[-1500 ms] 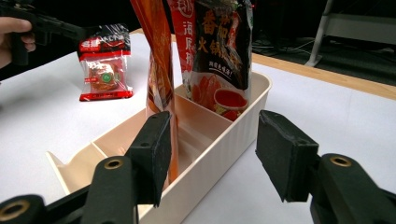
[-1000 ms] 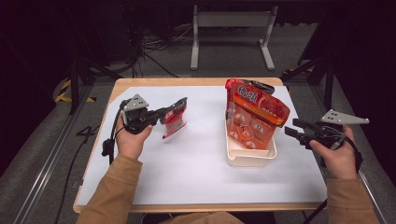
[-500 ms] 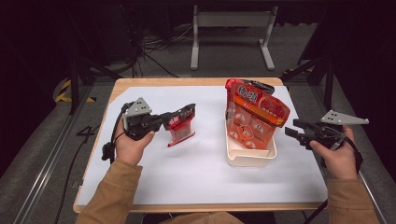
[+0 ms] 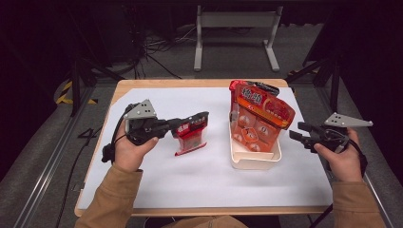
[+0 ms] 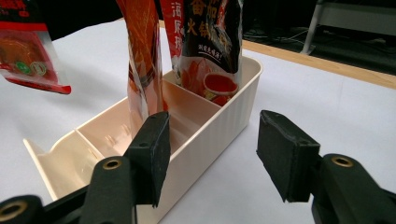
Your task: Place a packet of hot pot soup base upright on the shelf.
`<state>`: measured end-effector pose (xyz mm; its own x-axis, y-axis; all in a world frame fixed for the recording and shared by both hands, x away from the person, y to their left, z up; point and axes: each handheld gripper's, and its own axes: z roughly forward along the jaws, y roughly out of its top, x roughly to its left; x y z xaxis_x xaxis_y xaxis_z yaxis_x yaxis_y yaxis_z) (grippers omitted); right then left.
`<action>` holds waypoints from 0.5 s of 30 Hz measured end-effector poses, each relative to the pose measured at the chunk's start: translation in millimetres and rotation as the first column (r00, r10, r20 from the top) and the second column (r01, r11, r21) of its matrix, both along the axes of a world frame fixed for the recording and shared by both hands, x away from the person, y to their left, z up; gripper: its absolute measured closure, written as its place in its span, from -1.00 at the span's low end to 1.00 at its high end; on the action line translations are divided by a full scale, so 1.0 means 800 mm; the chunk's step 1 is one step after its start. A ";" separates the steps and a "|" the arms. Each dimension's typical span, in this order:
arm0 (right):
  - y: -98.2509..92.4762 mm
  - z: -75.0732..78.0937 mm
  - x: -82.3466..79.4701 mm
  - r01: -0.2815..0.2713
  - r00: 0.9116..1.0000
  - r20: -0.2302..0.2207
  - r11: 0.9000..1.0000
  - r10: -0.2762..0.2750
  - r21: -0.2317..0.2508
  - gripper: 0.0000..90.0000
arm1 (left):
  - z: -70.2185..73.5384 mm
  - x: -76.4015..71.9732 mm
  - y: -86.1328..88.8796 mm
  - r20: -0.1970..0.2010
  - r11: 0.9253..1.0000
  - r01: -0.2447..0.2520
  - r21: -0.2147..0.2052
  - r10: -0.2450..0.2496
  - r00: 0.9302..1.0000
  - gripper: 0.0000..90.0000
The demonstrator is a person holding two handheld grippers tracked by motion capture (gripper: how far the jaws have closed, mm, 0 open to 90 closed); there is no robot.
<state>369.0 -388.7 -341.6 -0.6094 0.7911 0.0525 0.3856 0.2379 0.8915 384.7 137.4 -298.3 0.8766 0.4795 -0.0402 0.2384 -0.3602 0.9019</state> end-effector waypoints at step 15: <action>0.000 -0.001 0.001 -0.002 1.000 -0.006 1.000 0.002 -0.001 -0.01 | 0.021 -0.014 -0.024 0.044 0.993 0.112 -0.030 -0.111 0.993 1.00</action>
<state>370.1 -388.5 -342.3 -0.6109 0.7898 0.0558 0.3904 0.2392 0.8890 373.8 118.2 -281.4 0.9258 0.3776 -0.0161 0.1600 -0.3531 0.9218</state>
